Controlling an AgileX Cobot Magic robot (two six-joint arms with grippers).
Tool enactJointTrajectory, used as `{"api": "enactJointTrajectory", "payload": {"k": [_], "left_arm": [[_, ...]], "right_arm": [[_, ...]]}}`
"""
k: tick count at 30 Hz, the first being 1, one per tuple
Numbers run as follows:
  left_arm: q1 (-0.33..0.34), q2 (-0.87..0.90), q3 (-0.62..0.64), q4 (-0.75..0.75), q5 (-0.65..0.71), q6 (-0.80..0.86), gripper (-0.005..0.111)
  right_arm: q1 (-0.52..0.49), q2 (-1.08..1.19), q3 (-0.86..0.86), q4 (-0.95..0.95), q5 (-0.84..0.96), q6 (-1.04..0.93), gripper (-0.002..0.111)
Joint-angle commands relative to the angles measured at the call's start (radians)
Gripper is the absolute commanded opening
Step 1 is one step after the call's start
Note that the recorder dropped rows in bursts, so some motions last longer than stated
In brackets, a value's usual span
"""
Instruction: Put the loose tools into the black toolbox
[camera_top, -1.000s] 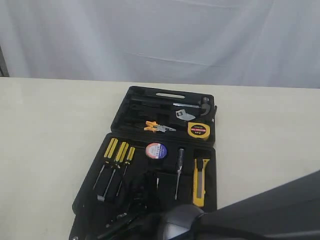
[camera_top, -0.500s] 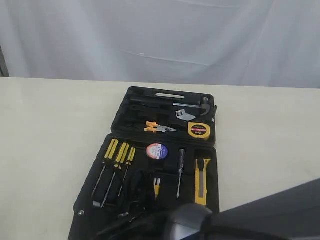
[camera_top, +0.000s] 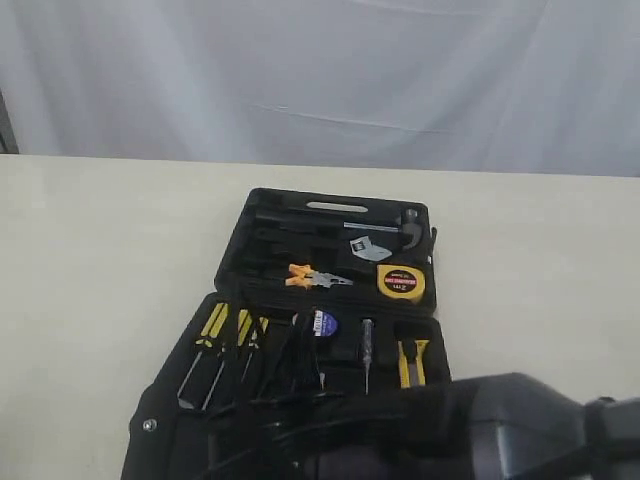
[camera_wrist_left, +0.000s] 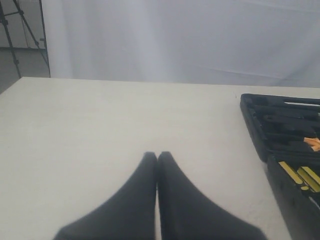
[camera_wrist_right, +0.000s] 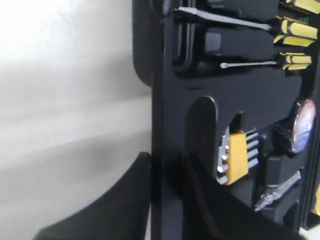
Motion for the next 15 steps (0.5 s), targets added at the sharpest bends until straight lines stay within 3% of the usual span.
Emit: {"api": "enactJointTrajectory", "payload": {"k": [1,13,15], "left_arm": [[-0.002,-0.003,0.002,-0.002,0.001,-0.003,0.0],[-0.002,-0.003,0.002,-0.002,0.001,-0.003,0.0],[-0.002,-0.003,0.002,-0.002,0.001,-0.001,0.0]], "right_arm": [[0.001,-0.07,-0.001,0.051,0.061,-0.041,-0.001],[-0.007,-0.266,-0.116,-0.012,0.271,-0.164,-0.001],[-0.06,-0.27,-0.19,-0.018,0.27,-0.232,-0.001]]}}
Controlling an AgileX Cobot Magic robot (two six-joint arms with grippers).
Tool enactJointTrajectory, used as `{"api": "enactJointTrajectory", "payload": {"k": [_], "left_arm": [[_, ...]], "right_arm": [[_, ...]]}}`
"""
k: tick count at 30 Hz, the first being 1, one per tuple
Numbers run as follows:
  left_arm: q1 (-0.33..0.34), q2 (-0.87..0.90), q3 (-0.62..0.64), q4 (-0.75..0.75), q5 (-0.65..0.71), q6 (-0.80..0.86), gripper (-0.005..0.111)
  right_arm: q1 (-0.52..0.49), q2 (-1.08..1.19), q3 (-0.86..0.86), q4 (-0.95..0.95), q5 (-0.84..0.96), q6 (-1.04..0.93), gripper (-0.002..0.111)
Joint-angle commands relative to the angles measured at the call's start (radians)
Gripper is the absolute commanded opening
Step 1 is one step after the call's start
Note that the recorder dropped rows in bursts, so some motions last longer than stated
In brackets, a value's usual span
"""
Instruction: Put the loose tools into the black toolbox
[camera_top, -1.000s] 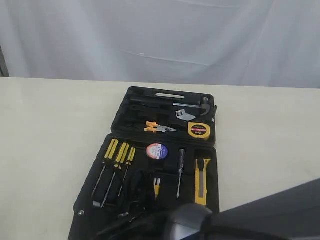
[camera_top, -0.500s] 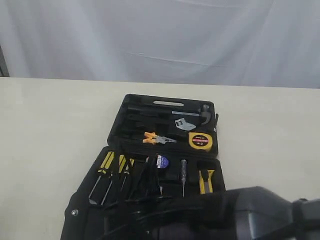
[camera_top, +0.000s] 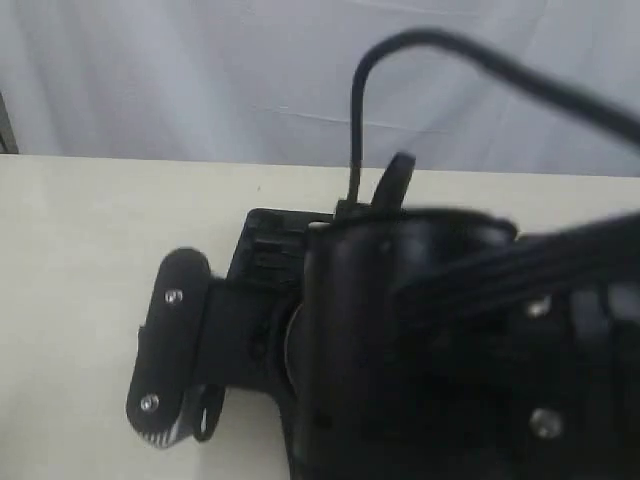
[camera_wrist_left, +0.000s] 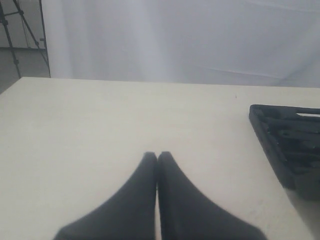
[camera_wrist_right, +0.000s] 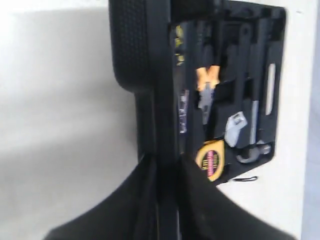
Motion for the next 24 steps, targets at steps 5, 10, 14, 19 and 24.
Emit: {"api": "enactJointTrajectory", "payload": {"k": [5,10,14,19,24], "left_arm": [[-0.002,-0.003,0.002,-0.002,0.001,-0.001,0.0],[-0.002,-0.003,0.002,-0.002,0.001,-0.001,0.0],[-0.002,-0.003,0.002,-0.002,0.001,-0.001,0.0],[-0.002,-0.003,0.002,-0.002,0.001,-0.001,0.0],[-0.002,-0.003,0.002,-0.002,0.001,-0.001,0.0]], "right_arm": [[-0.225,-0.026,-0.153,0.051,-0.057,-0.185,-0.001],[-0.417,-0.017,-0.183,0.244,-0.246,-0.354,-0.001],[-0.622,0.085,-0.242,0.526,-0.307,-0.584,-0.001],[-0.811,0.265,-0.365,0.91,-0.251,-0.888,-0.001],[-0.919,0.451,-0.475,0.973,-0.244,-0.971,-0.001]]}}
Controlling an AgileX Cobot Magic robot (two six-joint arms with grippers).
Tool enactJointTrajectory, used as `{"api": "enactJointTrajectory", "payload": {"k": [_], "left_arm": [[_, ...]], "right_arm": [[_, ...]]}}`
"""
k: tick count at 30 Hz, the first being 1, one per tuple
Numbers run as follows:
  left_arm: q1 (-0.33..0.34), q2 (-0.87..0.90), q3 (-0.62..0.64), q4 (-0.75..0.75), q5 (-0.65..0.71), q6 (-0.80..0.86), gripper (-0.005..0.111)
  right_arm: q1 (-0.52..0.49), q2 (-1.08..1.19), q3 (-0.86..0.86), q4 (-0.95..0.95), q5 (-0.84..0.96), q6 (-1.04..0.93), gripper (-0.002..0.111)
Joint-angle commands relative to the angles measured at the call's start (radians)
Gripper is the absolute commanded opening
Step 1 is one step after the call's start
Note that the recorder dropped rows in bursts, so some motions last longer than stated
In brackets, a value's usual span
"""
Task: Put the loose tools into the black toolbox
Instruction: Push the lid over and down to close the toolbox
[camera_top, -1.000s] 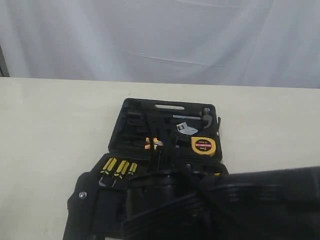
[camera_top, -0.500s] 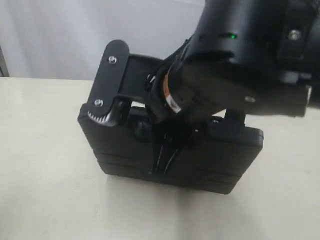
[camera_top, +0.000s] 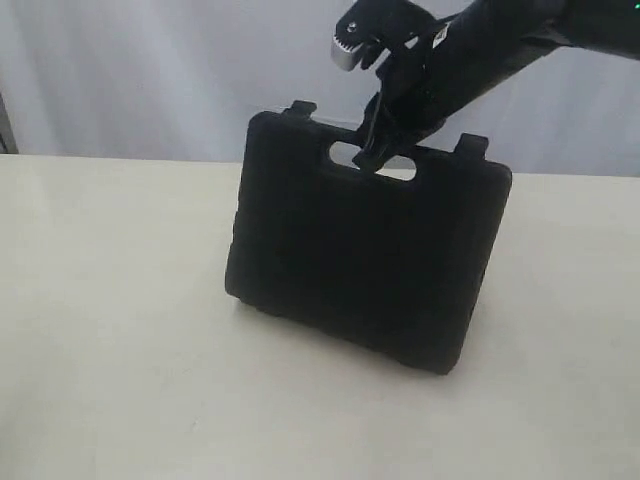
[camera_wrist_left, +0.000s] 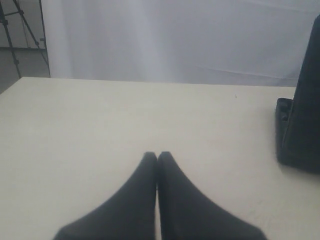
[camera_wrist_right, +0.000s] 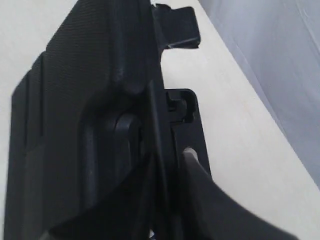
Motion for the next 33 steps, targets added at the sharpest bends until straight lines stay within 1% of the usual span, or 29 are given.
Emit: {"api": "enactJointTrajectory", "payload": {"k": [1,5,11,14,19,20,22,25,27,30,32,33], "left_arm": [[-0.002,-0.003,0.002,-0.002,0.001,-0.001,0.0],[-0.002,-0.003,0.002,-0.002,0.001,-0.001,0.0],[-0.002,-0.003,0.002,-0.002,0.001,-0.001,0.0],[-0.002,-0.003,0.002,-0.002,0.001,-0.001,0.0],[-0.002,-0.003,0.002,-0.002,0.001,-0.001,0.0],[-0.002,-0.003,0.002,-0.002,0.001,-0.001,0.0],[-0.002,-0.003,0.002,-0.002,0.001,-0.001,0.0],[-0.002,-0.003,0.002,-0.002,0.001,-0.001,0.0],[-0.002,-0.003,0.002,-0.002,0.001,-0.001,0.0],[-0.002,-0.003,0.002,-0.002,0.001,-0.001,0.0],[-0.002,-0.003,0.002,-0.002,0.001,-0.001,0.0],[-0.002,-0.003,0.002,-0.002,0.001,-0.001,0.0]], "right_arm": [[-0.072,0.191,-0.054,0.04,0.023,-0.055,-0.001],[-0.102,0.287,-0.06,0.045,-0.165,-0.053,-0.001],[-0.112,0.356,-0.06,0.041,-0.215,-0.052,0.0],[-0.112,0.364,-0.06,0.041,-0.223,-0.052,0.014],[-0.112,0.364,-0.06,0.036,-0.223,-0.035,0.047],[-0.112,0.364,-0.06,0.036,-0.223,-0.025,0.052],[-0.112,0.358,-0.06,0.036,-0.223,-0.007,0.057],[-0.112,0.336,-0.06,0.038,-0.218,0.003,0.057],[-0.112,0.307,-0.06,0.038,-0.208,0.05,0.057],[-0.112,0.215,-0.06,0.038,-0.118,0.13,0.057],[-0.112,0.145,-0.06,0.033,-0.021,0.18,0.045],[-0.112,0.097,-0.06,0.019,0.055,0.208,0.031]]}}
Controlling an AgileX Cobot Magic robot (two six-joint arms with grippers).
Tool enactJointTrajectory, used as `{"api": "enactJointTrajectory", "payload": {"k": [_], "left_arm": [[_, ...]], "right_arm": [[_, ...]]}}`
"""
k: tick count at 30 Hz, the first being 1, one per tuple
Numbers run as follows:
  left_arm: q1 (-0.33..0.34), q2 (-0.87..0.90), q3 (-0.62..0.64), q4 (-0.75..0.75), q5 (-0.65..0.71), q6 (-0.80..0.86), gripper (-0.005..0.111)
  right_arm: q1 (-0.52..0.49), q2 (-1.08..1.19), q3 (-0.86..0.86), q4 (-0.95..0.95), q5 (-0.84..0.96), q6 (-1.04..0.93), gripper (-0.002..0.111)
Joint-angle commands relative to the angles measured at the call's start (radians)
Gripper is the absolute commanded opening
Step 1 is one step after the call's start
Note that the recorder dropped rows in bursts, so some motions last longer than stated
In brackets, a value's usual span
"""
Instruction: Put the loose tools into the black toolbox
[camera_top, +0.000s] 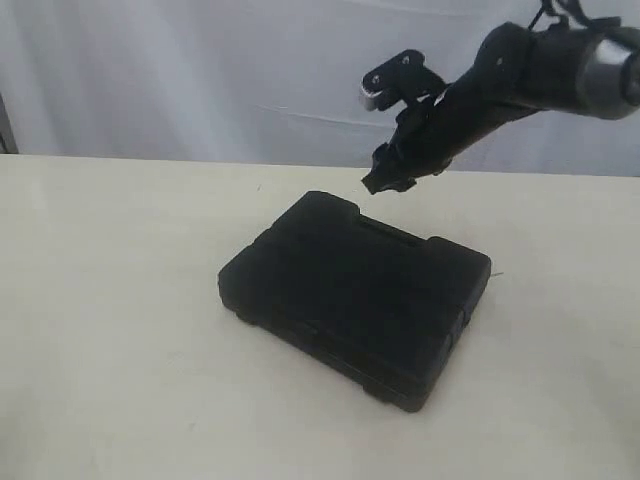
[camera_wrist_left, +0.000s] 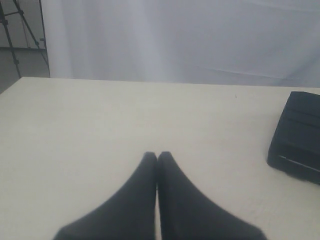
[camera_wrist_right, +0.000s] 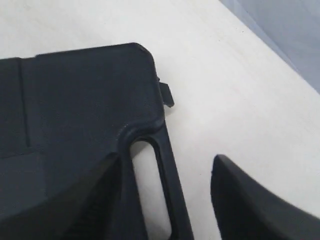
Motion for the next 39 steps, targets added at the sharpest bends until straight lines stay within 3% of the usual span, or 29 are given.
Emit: {"api": "enactJointTrajectory", "payload": {"k": [1,2,3,13,22,25,28,32,36,39], "left_arm": [[-0.002,-0.003,0.002,-0.002,0.001,-0.001,0.0],[-0.002,-0.003,0.002,-0.002,0.001,-0.001,0.0],[-0.002,-0.003,0.002,-0.002,0.001,-0.001,0.0],[-0.002,-0.003,0.002,-0.002,0.001,-0.001,0.0],[-0.002,-0.003,0.002,-0.002,0.001,-0.001,0.0],[-0.002,-0.003,0.002,-0.002,0.001,-0.001,0.0],[-0.002,-0.003,0.002,-0.002,0.001,-0.001,0.0],[-0.002,-0.003,0.002,-0.002,0.001,-0.001,0.0],[-0.002,-0.003,0.002,-0.002,0.001,-0.001,0.0],[-0.002,-0.003,0.002,-0.002,0.001,-0.001,0.0]], "right_arm": [[-0.004,-0.145,0.0,-0.02,0.215,0.107,0.023],[-0.004,-0.192,0.0,-0.03,0.32,0.136,0.007],[-0.004,-0.222,0.0,-0.035,0.371,0.145,0.0],[0.003,-0.545,0.045,-0.002,0.549,0.255,-0.001],[0.094,-1.026,0.467,0.053,0.516,0.313,-0.001],[0.134,-1.183,0.64,0.069,0.42,0.313,-0.001],[0.16,-1.303,0.822,0.083,0.159,0.314,-0.001],[0.178,-1.402,0.99,0.306,-0.189,0.314,-0.001],[0.182,-1.457,1.046,0.539,-0.214,0.314,-0.001],[0.182,-1.481,1.046,0.534,-0.236,0.314,-0.001]]}}
